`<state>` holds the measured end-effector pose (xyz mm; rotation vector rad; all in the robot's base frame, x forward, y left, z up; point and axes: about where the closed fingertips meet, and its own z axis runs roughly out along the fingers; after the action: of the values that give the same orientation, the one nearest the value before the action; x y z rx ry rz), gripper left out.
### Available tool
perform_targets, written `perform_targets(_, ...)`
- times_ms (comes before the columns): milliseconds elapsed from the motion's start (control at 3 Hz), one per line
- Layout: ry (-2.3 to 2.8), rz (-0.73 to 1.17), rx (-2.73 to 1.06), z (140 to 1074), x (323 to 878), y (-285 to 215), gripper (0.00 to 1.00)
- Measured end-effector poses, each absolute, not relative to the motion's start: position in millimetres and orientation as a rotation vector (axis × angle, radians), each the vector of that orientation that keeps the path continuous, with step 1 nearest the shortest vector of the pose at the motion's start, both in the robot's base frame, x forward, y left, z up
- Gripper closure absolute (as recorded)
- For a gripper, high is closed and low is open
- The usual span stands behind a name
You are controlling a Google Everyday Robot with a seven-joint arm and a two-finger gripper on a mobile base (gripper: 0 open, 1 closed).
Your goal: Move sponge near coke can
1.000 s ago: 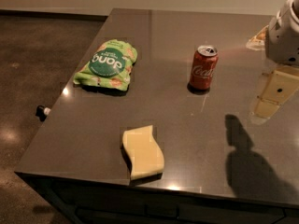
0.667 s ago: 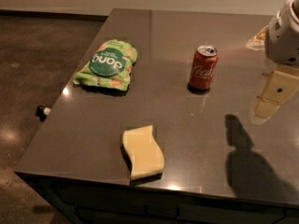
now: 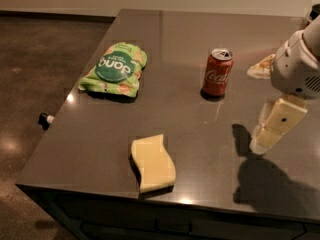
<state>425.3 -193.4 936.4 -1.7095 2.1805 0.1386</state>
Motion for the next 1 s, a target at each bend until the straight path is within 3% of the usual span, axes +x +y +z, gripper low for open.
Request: perform_targets(1000, 1.887, 0.358, -1.840, 859.9, 362.4, -82.3, 0.00)
